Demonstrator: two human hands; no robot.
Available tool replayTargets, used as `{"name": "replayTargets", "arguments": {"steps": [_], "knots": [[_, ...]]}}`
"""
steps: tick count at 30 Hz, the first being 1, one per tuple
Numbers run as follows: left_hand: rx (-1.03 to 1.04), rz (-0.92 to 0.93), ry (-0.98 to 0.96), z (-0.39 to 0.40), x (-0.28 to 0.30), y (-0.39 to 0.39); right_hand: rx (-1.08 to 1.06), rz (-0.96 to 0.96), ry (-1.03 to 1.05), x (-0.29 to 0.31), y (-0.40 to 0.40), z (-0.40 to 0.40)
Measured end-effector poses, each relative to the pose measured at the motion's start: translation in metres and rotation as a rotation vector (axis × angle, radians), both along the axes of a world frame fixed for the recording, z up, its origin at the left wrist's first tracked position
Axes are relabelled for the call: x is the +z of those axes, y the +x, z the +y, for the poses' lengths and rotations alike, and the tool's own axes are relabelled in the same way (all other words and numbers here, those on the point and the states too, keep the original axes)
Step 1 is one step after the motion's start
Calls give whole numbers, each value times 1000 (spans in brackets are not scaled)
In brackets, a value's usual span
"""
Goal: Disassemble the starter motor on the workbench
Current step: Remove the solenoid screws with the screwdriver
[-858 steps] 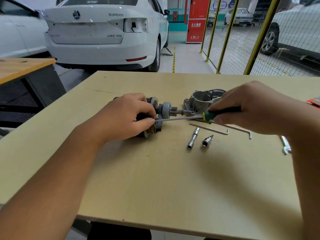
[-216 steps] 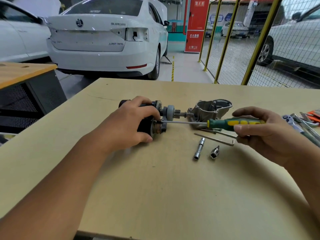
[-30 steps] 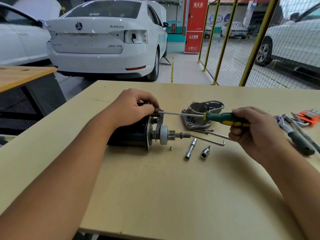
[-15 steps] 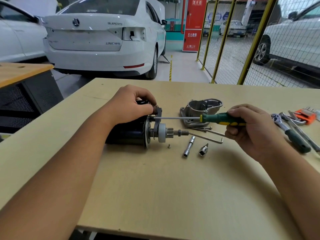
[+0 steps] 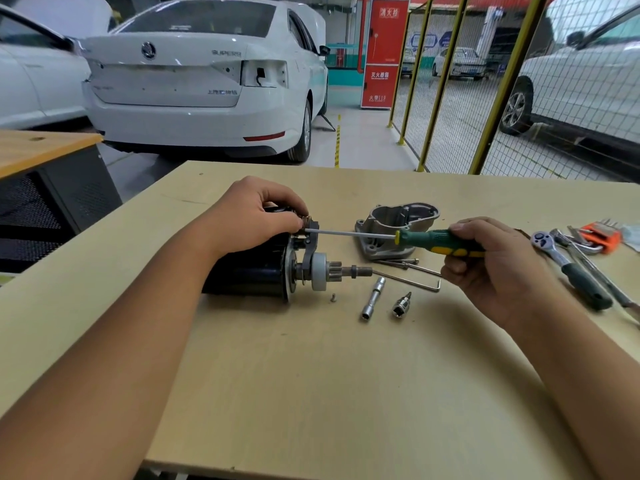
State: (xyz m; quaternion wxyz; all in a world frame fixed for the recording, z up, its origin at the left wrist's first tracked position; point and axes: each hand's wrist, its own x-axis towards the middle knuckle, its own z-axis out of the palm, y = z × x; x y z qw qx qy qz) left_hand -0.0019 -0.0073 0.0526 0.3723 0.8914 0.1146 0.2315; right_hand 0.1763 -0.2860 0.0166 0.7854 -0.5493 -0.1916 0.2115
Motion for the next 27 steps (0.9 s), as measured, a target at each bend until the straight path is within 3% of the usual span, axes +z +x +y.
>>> {"name": "replayTargets", "arguments": {"steps": [9,19,25,27], "knots": [[22,11,-9,-7,4,-3,1,-40,26,0,-1,0],[-32,-3,30,-10,7,-9,177,-183,103,11,7,-14],[-91,2,51,-4,7,-12,188,-216,-120,17,4,-18],[-108,3,52,-1,7,-13,179,-242,-100,16,4,-17]]}}
